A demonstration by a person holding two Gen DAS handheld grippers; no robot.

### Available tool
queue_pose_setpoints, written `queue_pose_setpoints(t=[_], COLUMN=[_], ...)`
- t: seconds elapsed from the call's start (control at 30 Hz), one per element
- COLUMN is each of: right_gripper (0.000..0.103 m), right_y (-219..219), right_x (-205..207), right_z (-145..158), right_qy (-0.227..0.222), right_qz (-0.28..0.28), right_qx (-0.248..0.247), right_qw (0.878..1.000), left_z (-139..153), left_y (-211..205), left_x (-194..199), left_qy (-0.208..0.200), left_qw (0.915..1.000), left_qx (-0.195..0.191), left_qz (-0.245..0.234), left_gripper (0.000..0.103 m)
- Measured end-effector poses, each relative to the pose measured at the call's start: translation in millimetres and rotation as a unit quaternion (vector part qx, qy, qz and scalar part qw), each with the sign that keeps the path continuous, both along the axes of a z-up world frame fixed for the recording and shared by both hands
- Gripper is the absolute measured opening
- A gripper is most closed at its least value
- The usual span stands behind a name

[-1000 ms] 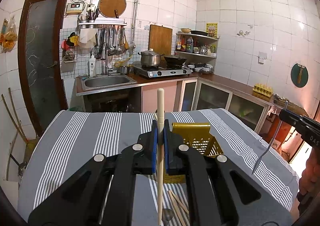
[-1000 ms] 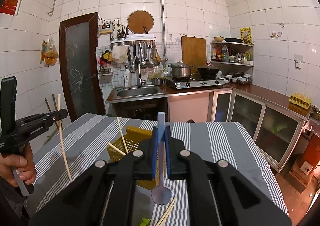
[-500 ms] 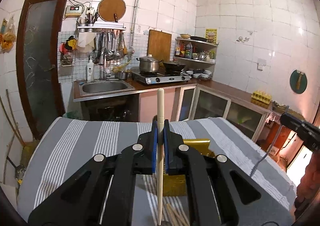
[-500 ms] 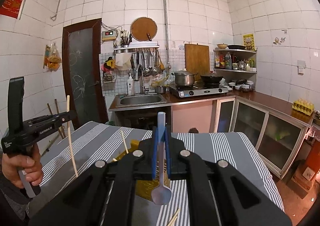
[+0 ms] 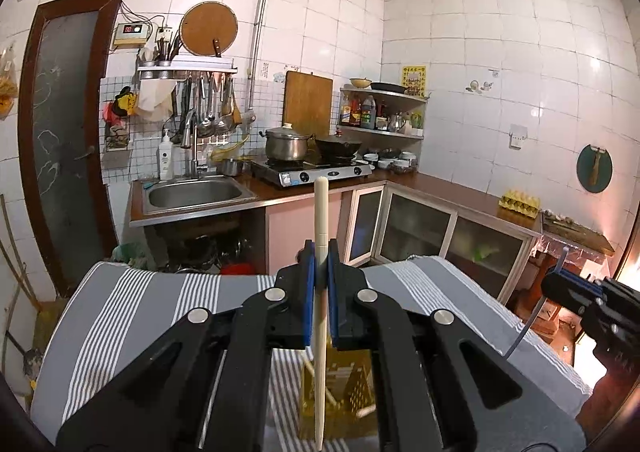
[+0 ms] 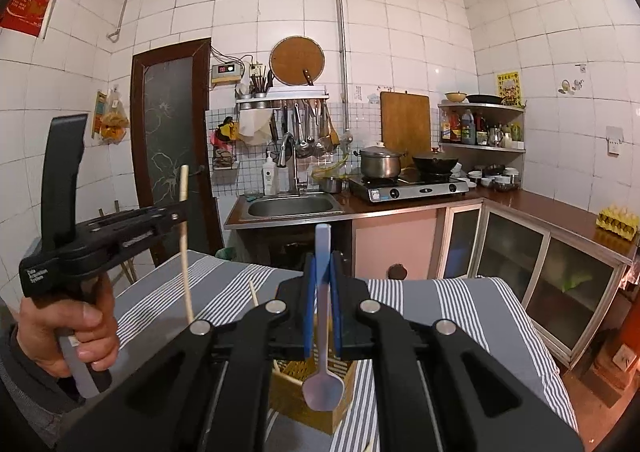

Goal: Organize utensils
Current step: 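Lift the chopstick and blue spoon and carry both over the yellow holder, then lower both items into the yellow holder and open both grippers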

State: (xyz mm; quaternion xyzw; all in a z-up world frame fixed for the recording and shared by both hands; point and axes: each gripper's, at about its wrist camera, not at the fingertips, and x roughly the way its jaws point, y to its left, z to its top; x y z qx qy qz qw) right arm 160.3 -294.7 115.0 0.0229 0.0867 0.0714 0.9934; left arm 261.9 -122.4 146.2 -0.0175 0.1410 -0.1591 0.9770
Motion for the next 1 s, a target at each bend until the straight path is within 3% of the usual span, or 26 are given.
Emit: queue_pose_setpoints(t=[0.6, 0.87, 0.93, 1.0], right_gripper=[0.007, 0.008, 0.008, 0.009], right_y=[3, -13, -19, -25], right_x=[65, 93, 100, 101], right_z=[-20, -48, -57, -60], right_qy=[0.017, 0.065, 0.081, 0.082], right_qz=[0.003, 0.003, -0.013, -0.027], right_qx=[0.025, 0.100, 0.102, 0.104], right_qw=[1.000, 0.993, 0.991, 0.991], left_z=[-23, -49, -54, -56], left_y=[-6, -11, -10, -6], left_x=[55, 72, 74, 74], left_qy=[0.009, 0.035, 0.043, 0.044], left_qw=[0.9993, 0.9992, 0.9989, 0.9988], left_qx=[-0.037, -0.017, -0.014, -0.015], left_qz=[0.001, 0.006, 0.009, 0.016], left_gripper=[0.004, 0.005, 0.023, 0.029])
